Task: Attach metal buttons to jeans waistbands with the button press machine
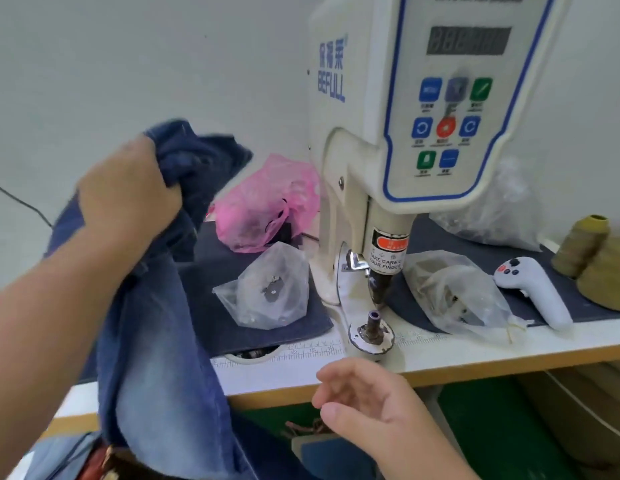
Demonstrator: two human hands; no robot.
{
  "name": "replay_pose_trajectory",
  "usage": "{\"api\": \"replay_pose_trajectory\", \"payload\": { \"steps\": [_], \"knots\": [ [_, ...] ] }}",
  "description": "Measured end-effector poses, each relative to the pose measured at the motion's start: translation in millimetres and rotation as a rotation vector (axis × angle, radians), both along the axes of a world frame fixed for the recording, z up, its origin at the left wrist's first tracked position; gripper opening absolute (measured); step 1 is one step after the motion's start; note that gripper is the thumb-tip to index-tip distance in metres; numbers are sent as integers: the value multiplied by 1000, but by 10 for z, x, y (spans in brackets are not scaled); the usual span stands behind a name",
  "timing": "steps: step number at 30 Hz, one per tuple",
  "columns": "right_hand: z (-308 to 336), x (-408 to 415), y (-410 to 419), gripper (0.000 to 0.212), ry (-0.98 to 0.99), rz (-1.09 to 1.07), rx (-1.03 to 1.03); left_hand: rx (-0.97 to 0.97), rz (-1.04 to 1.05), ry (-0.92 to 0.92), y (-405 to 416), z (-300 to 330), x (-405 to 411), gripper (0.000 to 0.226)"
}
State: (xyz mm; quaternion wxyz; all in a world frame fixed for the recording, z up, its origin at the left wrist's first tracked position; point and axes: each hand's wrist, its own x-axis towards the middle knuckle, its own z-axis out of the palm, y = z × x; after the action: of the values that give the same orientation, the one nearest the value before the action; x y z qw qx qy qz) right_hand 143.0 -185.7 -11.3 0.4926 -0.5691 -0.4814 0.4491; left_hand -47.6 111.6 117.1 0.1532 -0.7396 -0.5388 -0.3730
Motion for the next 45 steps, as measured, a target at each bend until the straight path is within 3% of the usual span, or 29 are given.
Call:
{"api": "replay_pose_trajectory", "payload": {
  "steps": [5,8,11,14,17,19,22,24,26,30,35,45],
  "knots": [
    [-58,172,-55,20,-18,-50,-4,-156,-53,40,-73,-813,255,27],
    [-78,336,-115,20,-3,-172,25,-294,-85,129,-56,-976,321,43],
    [-101,480,-194,24,28,-310,64,-314,47,235,-94,-995,335,69],
    [-152,613,-266,19,30,-396,73,-138,87,306,-196,-933,369,81],
    [-148,730,-316,23,-3,-439,59,198,-194,335,-443,-960,479,62],
    [-91,820,-328,20,-17,-479,67,331,-390,450,-606,-1037,574,40],
    [-1,1066,-279,19,-229,-564,80,-5,-317,699,-735,-1157,711,17],
    [52,1307,-172,11,-394,-662,84,-205,-205,749,-692,-1254,776,22],
    [81,1547,-15,18,-605,-724,8,-304,-189,712,-658,-1300,837,26],
    [-45,1817,275,25,-870,-678,-230,-387,-164,660,-581,-1351,925,29],
    [-338,1747,362,17,-1135,-790,-163,-408,-173,634,-526,-1378,963,30],
    [-383,1767,336,17,-1224,-762,-124,-470,-85,651,-589,-1334,935,25]
  ]
}}
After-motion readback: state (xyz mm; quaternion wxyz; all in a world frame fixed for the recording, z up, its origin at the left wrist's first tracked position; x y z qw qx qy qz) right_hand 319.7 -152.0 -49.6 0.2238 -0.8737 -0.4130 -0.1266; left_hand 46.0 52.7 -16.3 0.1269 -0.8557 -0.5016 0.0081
